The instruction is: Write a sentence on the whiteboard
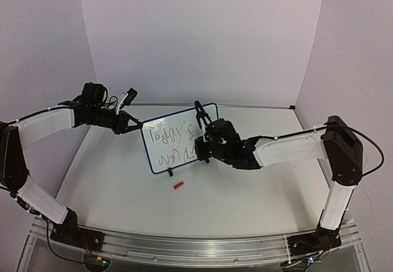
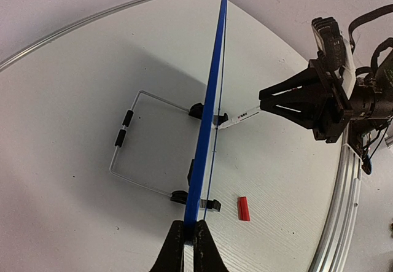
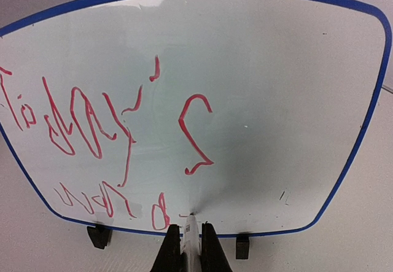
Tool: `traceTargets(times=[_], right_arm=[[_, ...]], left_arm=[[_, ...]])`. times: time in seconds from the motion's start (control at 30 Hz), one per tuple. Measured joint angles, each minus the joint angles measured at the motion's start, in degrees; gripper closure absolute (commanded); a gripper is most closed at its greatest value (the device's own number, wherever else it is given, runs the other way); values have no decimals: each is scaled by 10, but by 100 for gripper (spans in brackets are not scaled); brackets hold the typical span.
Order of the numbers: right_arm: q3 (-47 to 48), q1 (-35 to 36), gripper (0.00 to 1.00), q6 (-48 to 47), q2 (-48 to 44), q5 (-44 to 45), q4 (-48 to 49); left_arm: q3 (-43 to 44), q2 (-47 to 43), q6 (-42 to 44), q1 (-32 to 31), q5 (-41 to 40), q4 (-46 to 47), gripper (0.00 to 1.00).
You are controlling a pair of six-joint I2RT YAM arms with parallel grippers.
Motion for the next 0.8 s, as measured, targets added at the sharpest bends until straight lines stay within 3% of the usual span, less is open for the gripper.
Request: traceTargets(times=[0.8], right_arm=[[0,1,100,-7,-9,-16,7]], left_arm=[[0,0,0,0,0,0,100]])
